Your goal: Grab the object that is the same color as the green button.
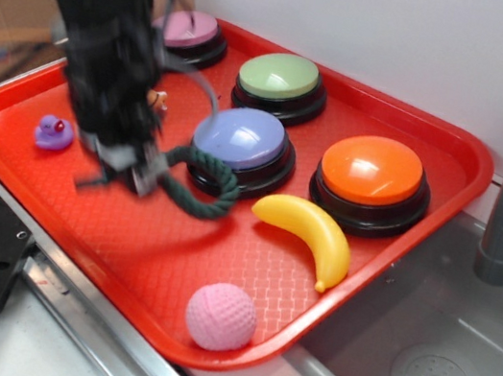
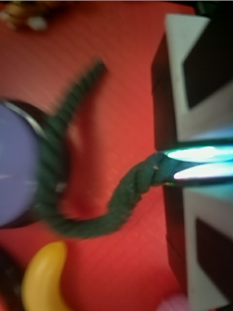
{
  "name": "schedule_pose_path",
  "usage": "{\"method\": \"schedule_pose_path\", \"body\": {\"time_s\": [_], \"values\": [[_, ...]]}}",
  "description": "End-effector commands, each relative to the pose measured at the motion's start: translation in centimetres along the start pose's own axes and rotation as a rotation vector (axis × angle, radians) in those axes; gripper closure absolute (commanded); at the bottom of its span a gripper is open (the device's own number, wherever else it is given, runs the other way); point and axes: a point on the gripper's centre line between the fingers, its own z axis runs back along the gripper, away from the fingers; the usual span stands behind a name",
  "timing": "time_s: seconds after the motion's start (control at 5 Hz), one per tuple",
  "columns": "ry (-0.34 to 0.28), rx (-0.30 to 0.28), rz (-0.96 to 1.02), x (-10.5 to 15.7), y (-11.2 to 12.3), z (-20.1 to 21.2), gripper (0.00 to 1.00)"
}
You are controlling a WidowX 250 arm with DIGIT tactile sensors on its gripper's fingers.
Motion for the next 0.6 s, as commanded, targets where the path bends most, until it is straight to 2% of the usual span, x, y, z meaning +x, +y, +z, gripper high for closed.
{"method": "schedule_pose_path", "body": {"time_s": [0.0, 0.2, 0.4], "values": [[-0.024, 0.011, 0.002, 0.9, 5.2, 8.0, 1.00], [-0.013, 0.050, 0.028, 0.9, 7.5, 9.6, 1.00], [-0.008, 0.030, 0.077, 1.4, 8.8, 8.8, 1.00]]}}
